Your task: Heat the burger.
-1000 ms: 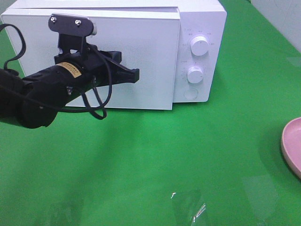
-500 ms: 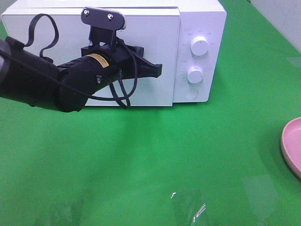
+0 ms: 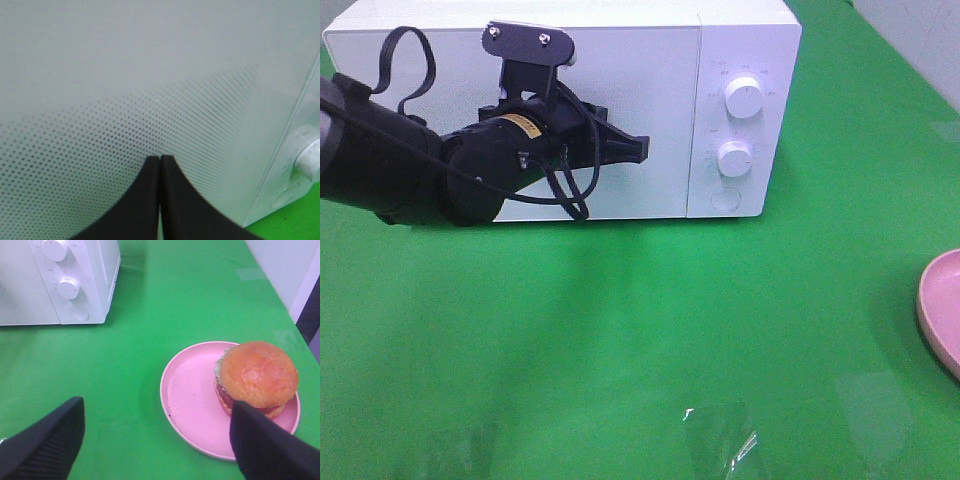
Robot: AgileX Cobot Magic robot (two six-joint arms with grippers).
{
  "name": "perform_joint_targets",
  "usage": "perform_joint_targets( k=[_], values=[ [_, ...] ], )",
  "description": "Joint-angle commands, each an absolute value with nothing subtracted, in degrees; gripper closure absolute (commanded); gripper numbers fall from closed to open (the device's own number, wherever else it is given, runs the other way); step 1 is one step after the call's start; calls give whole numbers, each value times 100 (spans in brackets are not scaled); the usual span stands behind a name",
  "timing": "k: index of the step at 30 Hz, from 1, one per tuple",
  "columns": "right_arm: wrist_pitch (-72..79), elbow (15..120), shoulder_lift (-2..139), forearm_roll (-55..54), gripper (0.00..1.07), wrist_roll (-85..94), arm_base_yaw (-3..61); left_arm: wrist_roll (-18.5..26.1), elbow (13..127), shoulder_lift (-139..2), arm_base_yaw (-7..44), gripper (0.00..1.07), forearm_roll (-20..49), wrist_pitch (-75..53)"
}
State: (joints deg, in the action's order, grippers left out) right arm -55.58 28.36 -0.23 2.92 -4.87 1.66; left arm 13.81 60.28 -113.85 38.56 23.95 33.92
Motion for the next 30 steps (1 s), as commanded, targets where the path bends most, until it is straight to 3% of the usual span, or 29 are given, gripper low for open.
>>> perform_joint_targets(
  k=[1,5,7,8,9,10,12,13,14,21,23,30],
  values=[
    [-5500,2825,-183,269,32,-464,138,1404,6154,-11230,3759,107,2842,3558],
    [-5500,2825,-183,269,32,-464,138,1404,6039,-10886,3948,103,2842,2842],
    [-5500,2825,-183,269,32,-464,138,1404,5873,-10594,4102,92,2842,2194],
    [-5500,2825,-183,269,32,-464,138,1404,5873,-10594,4102,92,2842,2194],
    [-5500,2825,-183,269,32,-464,138,1404,5804,-10434,4165,75,2836,1621],
    [-5500,2825,-183,269,32,-464,138,1404,5804,-10434,4165,75,2836,1621],
    [-5500,2825,-183,269,32,-464,138,1398,5798,-10222,4211,18,2842,476],
    [-5500,2825,-183,269,32,-464,138,1398,5798,-10222,4211,18,2842,476],
    [-5500,2825,-183,269,32,-464,138,1398,5798,-10176,4211,5,2842,178],
    [-5500,2825,-183,269,32,-464,138,1398,5798,-9992,4211,8,2727,-1261],
    [-5500,2825,-183,269,32,-464,138,1398,5798,-9826,4211,8,2412,-2303],
    [-5500,2825,-183,269,32,-464,138,1392,5798,-9460,4160,8,1931,-3358]
  ],
)
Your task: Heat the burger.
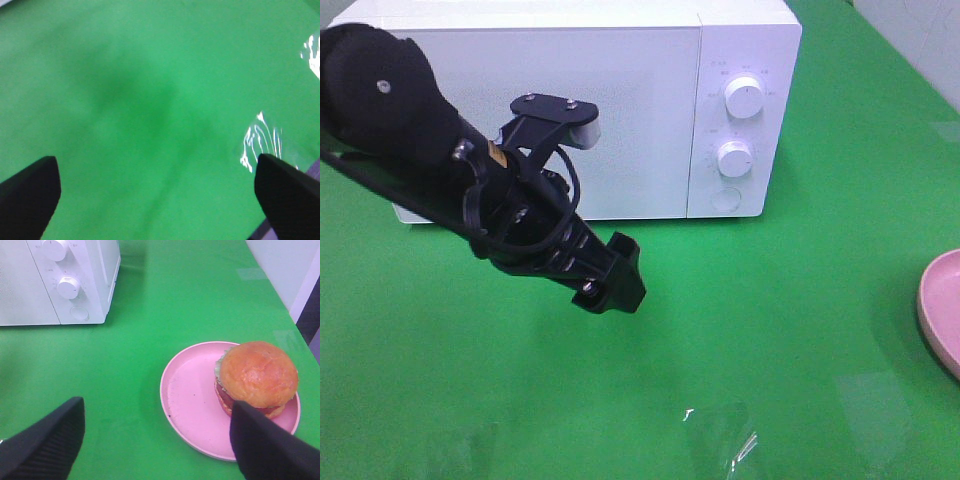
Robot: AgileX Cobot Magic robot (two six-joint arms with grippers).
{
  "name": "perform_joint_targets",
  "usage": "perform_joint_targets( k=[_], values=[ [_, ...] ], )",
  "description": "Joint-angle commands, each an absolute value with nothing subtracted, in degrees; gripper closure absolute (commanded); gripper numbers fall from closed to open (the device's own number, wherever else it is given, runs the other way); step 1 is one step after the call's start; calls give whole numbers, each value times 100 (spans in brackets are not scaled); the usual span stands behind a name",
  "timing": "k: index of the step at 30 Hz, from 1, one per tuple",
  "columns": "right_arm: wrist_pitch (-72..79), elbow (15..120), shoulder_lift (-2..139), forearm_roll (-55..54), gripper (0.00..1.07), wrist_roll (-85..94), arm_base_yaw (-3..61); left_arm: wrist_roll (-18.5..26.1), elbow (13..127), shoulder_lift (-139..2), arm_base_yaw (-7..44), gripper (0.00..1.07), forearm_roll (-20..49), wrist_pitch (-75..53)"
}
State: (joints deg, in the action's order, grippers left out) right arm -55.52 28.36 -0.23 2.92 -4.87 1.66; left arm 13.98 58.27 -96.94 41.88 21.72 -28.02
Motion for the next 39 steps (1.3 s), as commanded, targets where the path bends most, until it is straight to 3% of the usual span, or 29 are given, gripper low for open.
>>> perform_joint_targets(
  k=[1,5,6,9,11,12,13,14,15,16,17,18,19,21,22,26,39],
  values=[
    [-5500,2825,-183,269,32,-464,138,1324,5798,-9305,4039,8,1885,-3741],
    [-5500,2825,-183,269,32,-458,138,1083,5798,-8984,3478,8,1885,-4406],
    [-5500,2825,-183,269,32,-458,138,1083,5798,-8795,3077,8,1891,-4756],
    [-5500,2825,-183,269,32,-458,138,1094,5798,-8692,2911,8,1891,-4887],
    [-5500,2825,-183,269,32,-458,138,1140,5798,-8319,1982,8,1862,-5460],
    [-5500,2825,-183,269,32,-458,138,1140,5798,-8319,1982,8,1862,-5460],
    [-5500,2825,-183,269,32,-458,138,1140,5798,-8142,1564,8,1736,-5701],
    [-5500,2825,-183,269,32,-458,138,1140,5798,-8142,1564,8,1736,-5701],
    [-5500,2825,-183,269,32,-458,138,1140,5798,-7958,1140,8,1564,-5936],
    [-5500,2825,-183,269,32,-458,138,1140,5798,-7958,1140,8,1564,-5936],
    [-5500,2825,-183,269,32,-458,138,1129,5798,-7798,693,8,1427,-6211],
    [-5500,2825,-183,269,32,-458,138,1129,5798,-7798,693,8,1427,-6211],
    [-5500,2825,-183,269,32,-458,138,1129,5798,-7620,269,8,1329,-6457],
    [-5500,2825,-183,269,32,-458,138,1134,5798,-7557,109,8,1289,-6549],
    [-5500,2825,-183,269,32,-458,138,1134,5798,-7380,-246,8,1169,-6778],
    [-5500,2825,-183,269,32,-458,138,1071,5712,-6933,-521,9,1140,-6761],
    [-5500,2825,-183,269,32,-464,138,1112,4074,-5002,-521,9,1031,-5987]
  ],
)
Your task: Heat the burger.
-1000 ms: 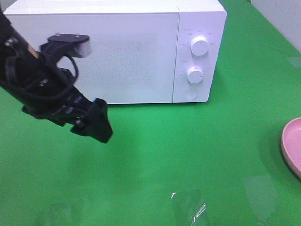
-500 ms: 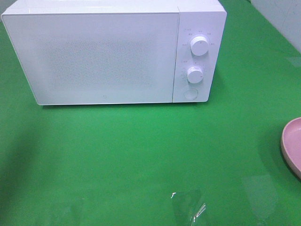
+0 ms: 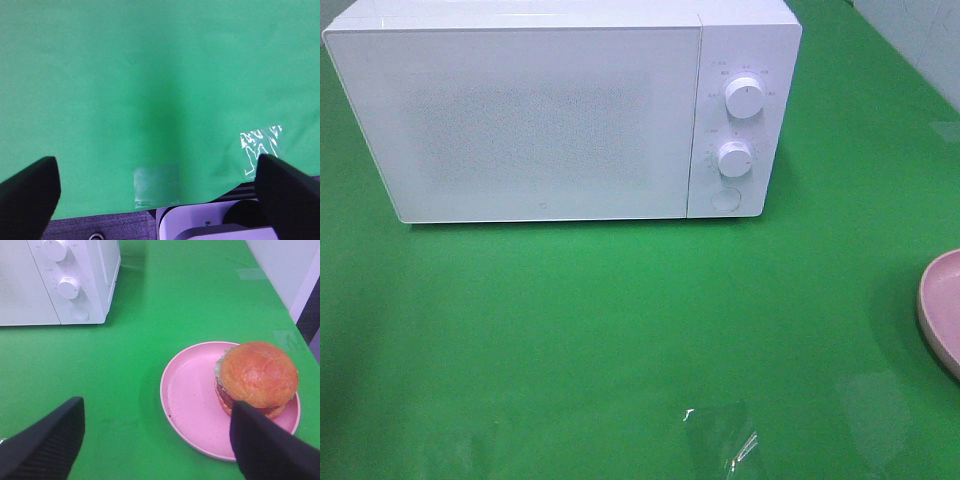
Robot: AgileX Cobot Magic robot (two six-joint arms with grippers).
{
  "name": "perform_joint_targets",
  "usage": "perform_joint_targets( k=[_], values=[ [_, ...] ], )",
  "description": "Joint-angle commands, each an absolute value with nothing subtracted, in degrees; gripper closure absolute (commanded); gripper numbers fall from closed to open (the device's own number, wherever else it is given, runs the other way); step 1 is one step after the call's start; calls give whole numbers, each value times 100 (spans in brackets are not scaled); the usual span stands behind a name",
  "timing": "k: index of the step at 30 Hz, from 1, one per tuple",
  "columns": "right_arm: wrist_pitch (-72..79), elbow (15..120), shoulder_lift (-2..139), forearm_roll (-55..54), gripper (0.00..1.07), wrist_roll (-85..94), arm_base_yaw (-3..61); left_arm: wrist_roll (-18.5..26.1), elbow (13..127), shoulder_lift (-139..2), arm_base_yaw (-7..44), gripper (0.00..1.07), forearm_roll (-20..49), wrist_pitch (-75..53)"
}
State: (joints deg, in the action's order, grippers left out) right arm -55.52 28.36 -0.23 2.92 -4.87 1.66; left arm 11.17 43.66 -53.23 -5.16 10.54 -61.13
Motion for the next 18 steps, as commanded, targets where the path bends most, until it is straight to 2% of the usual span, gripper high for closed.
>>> perform_joint_targets(
  k=[1,10,18],
  values=[
    [-5500,2825,-183,269,32,-464,138,1112,3885,-4750,-521,9,1026,-5959],
    [-5500,2825,-183,269,32,-464,138,1117,3083,-3856,-521,9,848,-6005],
    [-5500,2825,-183,269,32,-464,138,1100,2979,-2876,-521,9,796,-6165]
  ],
)
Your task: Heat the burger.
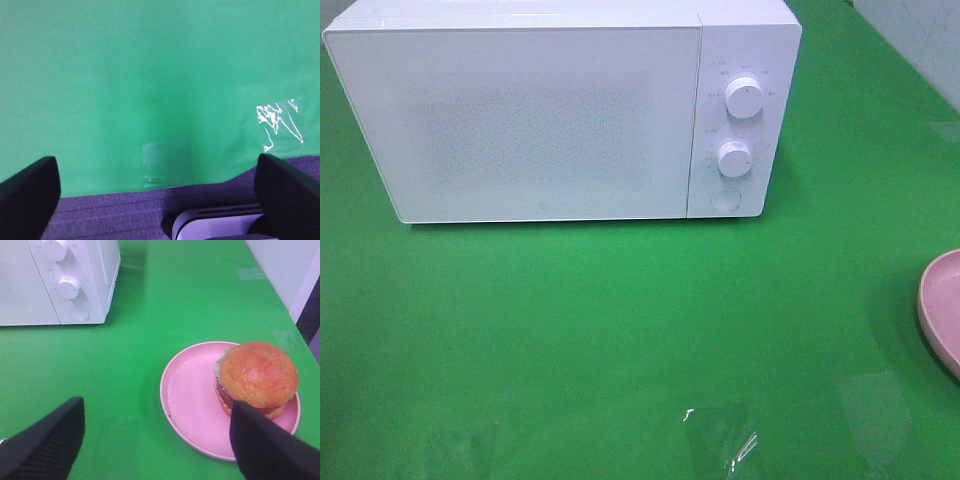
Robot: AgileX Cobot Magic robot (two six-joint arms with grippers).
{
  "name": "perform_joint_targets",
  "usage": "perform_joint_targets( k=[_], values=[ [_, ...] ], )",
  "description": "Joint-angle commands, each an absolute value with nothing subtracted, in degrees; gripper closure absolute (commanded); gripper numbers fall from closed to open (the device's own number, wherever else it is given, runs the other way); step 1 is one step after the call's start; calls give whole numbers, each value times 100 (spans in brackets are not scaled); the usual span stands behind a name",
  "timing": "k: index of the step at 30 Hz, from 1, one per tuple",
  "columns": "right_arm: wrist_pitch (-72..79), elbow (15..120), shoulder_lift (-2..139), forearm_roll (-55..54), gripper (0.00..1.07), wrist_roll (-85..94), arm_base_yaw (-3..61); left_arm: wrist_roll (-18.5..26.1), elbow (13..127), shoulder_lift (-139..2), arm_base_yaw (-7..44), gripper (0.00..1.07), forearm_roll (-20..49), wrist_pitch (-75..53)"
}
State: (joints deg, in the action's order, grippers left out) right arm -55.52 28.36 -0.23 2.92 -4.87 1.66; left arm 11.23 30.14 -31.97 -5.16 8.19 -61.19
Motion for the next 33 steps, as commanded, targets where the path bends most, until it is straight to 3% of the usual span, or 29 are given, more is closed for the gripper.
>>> perform_joint_targets(
  k=[1,18,28,33],
  values=[
    [-5500,2825,-183,269,32,-464,138,1100,2979,-2876,-521,9,796,-6165],
    [-5500,2825,-183,269,32,-464,138,1100,2979,-1536,-521,9,814,-6159],
    [-5500,2825,-183,269,32,-464,138,1112,2979,218,-521,9,699,-6159],
    [-5495,2825,-166,264,32,-464,138,1094,2974,74,-521,9,688,-6159]
  ],
)
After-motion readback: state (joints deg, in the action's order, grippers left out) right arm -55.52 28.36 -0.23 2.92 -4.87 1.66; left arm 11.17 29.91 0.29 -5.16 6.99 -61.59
